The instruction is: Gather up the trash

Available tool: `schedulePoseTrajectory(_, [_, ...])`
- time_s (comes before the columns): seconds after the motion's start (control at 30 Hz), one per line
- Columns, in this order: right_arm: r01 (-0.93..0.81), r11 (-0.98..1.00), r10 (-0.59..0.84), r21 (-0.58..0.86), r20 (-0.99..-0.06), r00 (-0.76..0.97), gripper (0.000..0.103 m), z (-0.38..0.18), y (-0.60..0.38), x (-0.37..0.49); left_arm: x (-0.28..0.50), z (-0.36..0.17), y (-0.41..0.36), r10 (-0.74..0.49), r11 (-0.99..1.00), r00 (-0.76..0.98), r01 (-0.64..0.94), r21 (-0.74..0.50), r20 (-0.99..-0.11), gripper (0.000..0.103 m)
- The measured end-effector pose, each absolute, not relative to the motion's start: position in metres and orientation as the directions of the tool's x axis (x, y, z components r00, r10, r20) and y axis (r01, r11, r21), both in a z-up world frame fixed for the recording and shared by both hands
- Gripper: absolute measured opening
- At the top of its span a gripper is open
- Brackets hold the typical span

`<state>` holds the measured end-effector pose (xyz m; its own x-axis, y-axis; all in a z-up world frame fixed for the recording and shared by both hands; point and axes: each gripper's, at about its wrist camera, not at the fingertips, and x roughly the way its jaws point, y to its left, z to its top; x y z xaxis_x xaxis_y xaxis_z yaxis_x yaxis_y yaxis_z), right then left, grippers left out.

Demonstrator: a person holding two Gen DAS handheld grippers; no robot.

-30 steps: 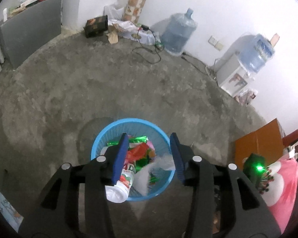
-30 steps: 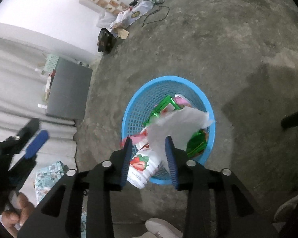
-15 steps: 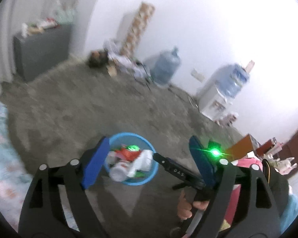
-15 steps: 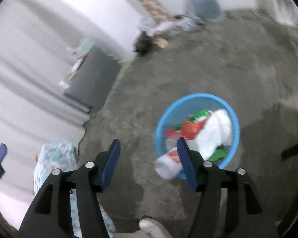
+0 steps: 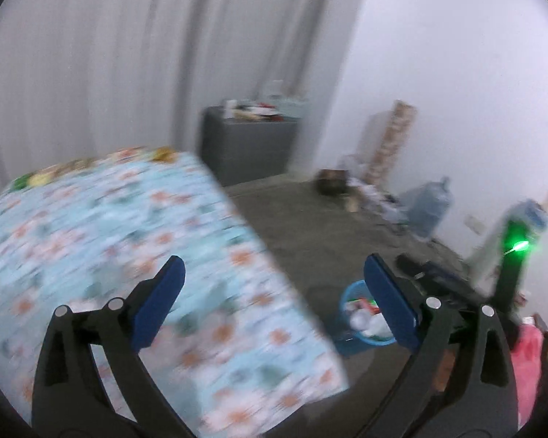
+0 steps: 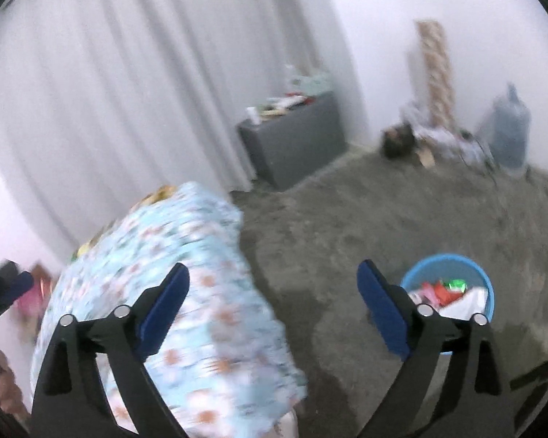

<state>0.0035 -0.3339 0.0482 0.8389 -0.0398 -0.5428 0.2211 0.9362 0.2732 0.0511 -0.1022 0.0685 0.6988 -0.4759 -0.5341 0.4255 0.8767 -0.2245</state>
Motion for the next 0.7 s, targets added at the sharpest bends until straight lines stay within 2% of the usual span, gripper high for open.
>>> schedulePoseTrajectory(0.1, [0.15,0.963,-0.003,0.224,-0.546,0.838,0.096,0.065,-0.288,-0.003,0.037,0.058,-0.074,-0.355,0.932,0.748,0.333,-0.145,-0.56,0.094])
schedulePoseTrajectory(0.17, [0.148,0.974,-0.027,0.173,-0.556,0.83,0.096,0.072,-0.263,-0.007,0.031,0.05,-0.057,-0.292,0.953,0.772,0.284,-0.103,-0.565,0.094])
schedulePoseTrajectory(0.27, [0.132,0.988,-0.069,0.075,-0.553,0.831,0.096,0.077,-0.225,-0.016,0.015,0.04,-0.029,-0.177,0.981,0.82,0.191,-0.033,-0.545,0.094])
schedulePoseTrajectory(0.43, [0.149,0.987,-0.156,-0.059,-0.571,0.806,0.097,0.075,-0.189,-0.02,0.004,0.035,0.003,-0.059,0.997,0.864,0.078,0.016,-0.5,0.094])
schedulePoseTrajectory(0.57, [0.189,0.97,-0.243,-0.154,-0.555,0.796,0.096,0.066,-0.176,-0.033,0.007,0.03,0.02,-0.089,0.996,0.822,0.057,-0.074,-0.562,0.094])
schedulePoseTrajectory(0.7, [0.235,0.954,-0.3,-0.186,-0.577,0.76,0.097,0.05,-0.174,-0.047,0.007,0.016,0.026,-0.159,0.979,0.767,0.04,-0.201,-0.621,0.094])
